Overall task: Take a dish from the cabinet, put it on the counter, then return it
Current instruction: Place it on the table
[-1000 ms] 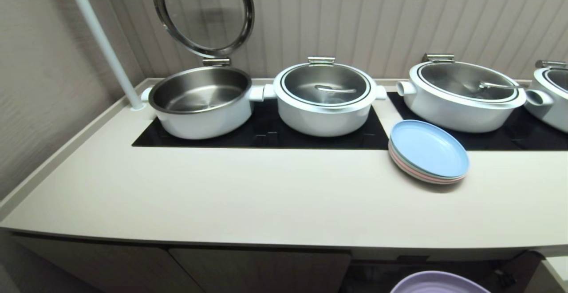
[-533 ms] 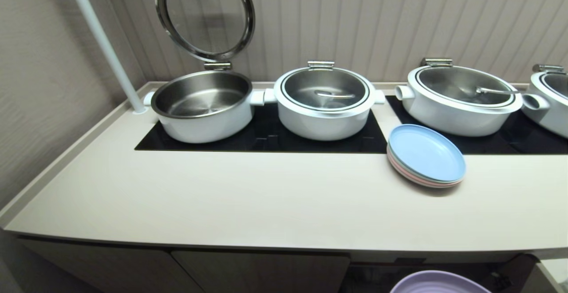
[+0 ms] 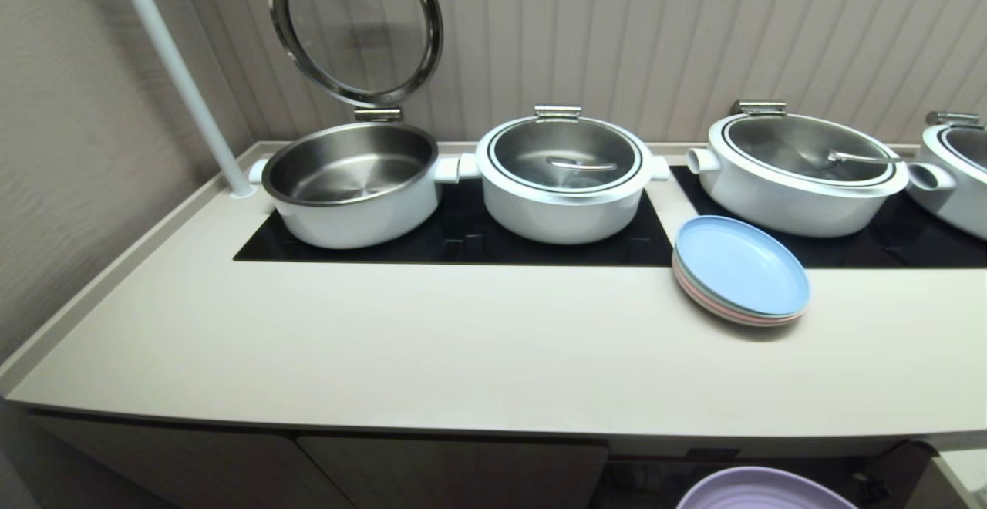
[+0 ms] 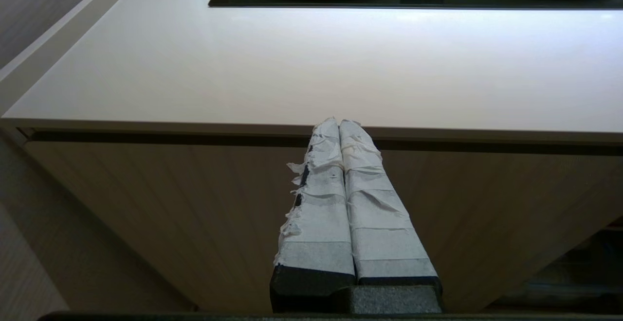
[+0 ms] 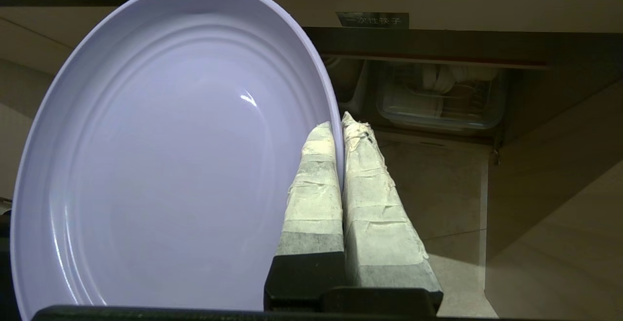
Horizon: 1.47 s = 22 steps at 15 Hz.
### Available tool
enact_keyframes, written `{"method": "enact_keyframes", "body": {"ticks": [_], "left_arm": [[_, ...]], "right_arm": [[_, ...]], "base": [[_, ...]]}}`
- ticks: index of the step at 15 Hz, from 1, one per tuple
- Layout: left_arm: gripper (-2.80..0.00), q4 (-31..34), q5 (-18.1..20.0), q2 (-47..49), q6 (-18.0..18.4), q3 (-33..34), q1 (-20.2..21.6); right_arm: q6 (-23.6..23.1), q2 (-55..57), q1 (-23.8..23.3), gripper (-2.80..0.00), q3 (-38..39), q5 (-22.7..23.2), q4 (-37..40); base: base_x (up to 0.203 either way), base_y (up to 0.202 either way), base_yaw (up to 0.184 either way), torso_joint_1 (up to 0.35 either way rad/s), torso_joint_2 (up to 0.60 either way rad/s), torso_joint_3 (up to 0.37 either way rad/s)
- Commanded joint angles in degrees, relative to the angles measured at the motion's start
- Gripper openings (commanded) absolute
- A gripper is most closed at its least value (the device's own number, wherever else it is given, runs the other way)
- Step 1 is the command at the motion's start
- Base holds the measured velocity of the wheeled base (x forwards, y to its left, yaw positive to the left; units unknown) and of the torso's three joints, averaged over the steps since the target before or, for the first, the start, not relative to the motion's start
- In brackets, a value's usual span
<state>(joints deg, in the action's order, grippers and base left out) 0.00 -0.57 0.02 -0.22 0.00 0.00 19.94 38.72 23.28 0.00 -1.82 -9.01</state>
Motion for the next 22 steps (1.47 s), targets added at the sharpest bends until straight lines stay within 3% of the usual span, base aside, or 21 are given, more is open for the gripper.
{"method": "enact_keyframes", "body": {"ticks": [1, 22], "left_arm": [[-2.8, 0.0, 0.0, 0.0, 0.0, 0.0, 0.0], [-2.8, 0.1, 0.0, 0.0, 0.1, 0.0, 0.0]], "right_arm": [[0.4, 0.0, 0.1, -2.8, 0.0, 0.0, -0.1], [0.4, 0.5, 0.1, -2.8, 0.0, 0.2, -0.2]], "base": [[0.0, 0.0, 0.0, 0.0, 0.0, 0.0], [0.0, 0.002, -0.001, 0.0, 0.0, 0.0]]}}
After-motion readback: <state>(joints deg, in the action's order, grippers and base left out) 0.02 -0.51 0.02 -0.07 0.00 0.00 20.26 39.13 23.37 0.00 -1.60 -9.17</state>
